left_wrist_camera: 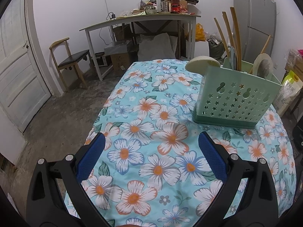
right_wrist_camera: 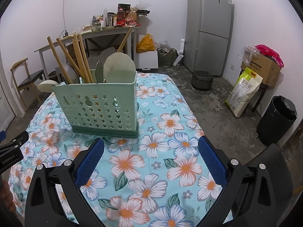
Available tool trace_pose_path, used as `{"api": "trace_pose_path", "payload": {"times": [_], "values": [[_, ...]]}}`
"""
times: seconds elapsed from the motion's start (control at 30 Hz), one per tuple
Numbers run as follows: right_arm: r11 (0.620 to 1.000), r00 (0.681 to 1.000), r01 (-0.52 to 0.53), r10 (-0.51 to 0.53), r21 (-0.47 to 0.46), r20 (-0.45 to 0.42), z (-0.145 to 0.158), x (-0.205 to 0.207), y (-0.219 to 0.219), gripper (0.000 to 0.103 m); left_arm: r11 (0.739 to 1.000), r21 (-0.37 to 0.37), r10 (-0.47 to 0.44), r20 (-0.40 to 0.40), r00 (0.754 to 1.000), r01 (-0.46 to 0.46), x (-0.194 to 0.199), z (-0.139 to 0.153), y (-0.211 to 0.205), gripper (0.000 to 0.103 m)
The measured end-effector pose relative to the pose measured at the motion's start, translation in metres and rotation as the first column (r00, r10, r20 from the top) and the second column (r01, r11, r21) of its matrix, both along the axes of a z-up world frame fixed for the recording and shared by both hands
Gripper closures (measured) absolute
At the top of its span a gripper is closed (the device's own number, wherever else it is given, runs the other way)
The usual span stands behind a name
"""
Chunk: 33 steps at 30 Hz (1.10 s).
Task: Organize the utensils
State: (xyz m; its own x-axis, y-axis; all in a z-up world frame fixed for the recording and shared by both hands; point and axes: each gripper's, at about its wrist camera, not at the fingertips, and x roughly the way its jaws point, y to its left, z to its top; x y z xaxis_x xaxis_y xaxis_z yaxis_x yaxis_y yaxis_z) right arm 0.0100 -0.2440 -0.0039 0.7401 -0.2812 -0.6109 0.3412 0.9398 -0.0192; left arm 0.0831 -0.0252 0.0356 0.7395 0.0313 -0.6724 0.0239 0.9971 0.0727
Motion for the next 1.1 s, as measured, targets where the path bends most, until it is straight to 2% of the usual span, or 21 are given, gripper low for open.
{"api": "trace_pose_path", "payload": {"times": [1.1], "values": [[1.0,1.0,0.001,-0.001,0.006,0.01,0.0034,-0.0028,-0.0008,0.006,1.0,-0.01,-0.014,0.003,1.0,0.014,-0.0017,0.0055,-0.0029,0.008]]}}
